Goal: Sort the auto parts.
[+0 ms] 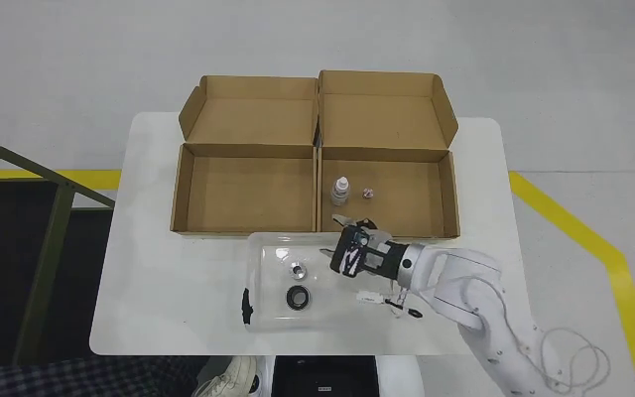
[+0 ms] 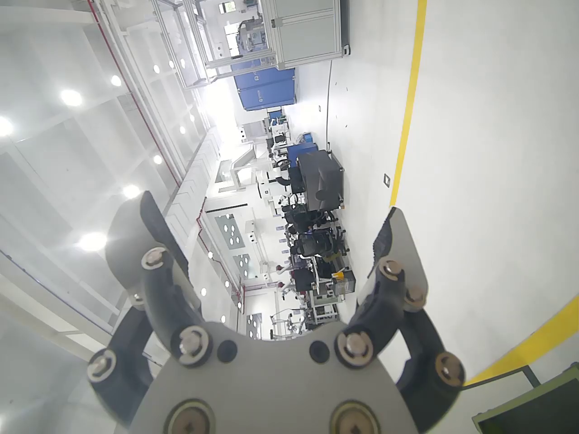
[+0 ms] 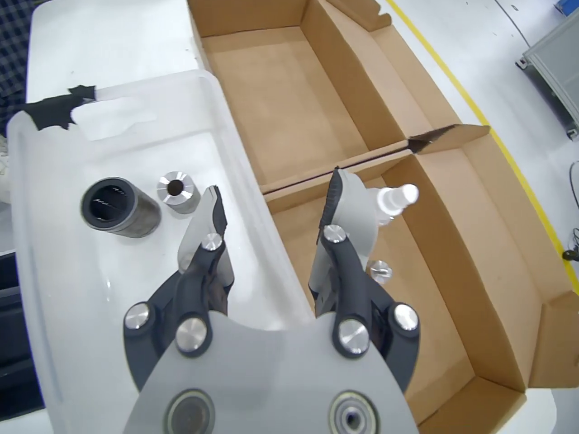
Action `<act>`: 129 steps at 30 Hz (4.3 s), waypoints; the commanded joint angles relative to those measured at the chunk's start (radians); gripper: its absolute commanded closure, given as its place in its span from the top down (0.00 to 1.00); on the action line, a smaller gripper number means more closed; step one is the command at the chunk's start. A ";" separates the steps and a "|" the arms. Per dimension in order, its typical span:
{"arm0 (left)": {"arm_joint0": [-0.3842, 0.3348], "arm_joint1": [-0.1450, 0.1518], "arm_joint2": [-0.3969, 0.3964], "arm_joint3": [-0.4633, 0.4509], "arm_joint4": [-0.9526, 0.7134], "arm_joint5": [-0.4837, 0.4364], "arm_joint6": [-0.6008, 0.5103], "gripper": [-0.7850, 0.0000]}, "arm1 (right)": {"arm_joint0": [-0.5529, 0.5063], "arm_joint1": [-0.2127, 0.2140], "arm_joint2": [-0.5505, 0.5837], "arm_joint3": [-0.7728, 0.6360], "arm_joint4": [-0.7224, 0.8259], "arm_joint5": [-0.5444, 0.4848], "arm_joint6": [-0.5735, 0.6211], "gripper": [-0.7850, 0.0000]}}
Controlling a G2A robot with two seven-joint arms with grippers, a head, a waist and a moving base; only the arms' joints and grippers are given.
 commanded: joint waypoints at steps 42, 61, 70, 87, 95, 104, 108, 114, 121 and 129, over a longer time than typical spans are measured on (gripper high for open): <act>0.000 0.000 0.000 0.000 0.000 0.000 0.000 1.00 | 0.163 -0.042 -0.243 0.248 -0.037 -0.065 0.043 0.49; 0.000 0.000 0.000 0.000 0.000 0.000 0.000 1.00 | 0.263 -0.087 -0.360 0.379 -0.014 -0.063 0.028 0.49; 0.000 0.000 0.000 0.000 0.000 0.000 0.000 1.00 | 0.287 -0.100 -0.383 0.410 -0.012 -0.064 0.024 0.33; 0.000 0.000 0.000 0.000 0.000 0.000 0.000 1.00 | 0.260 -0.090 -0.339 0.313 0.019 -0.103 0.007 0.00; 0.000 0.000 0.000 0.000 0.000 0.000 0.000 1.00 | 0.240 -0.081 -0.292 0.273 0.084 -0.133 -0.072 0.00; 0.000 0.000 0.000 0.000 0.000 0.000 0.000 1.00 | 0.221 -0.076 -0.232 0.247 0.181 -0.132 -0.202 0.00; 0.000 0.000 0.000 0.000 0.000 0.000 0.000 1.00 | 0.205 -0.072 -0.189 0.239 0.217 -0.116 -0.278 0.00; 0.000 0.000 0.000 0.000 0.000 0.000 0.000 1.00 | 0.166 -0.066 -0.123 0.225 0.252 -0.086 -0.384 0.00; 0.000 0.000 0.000 0.000 0.000 0.000 0.000 1.00 | 0.120 -0.055 -0.054 0.203 0.282 -0.086 -0.445 0.00; 0.000 0.000 0.000 0.000 0.000 0.000 0.000 1.00 | 0.080 -0.046 0.015 0.197 0.320 -0.084 -0.493 0.00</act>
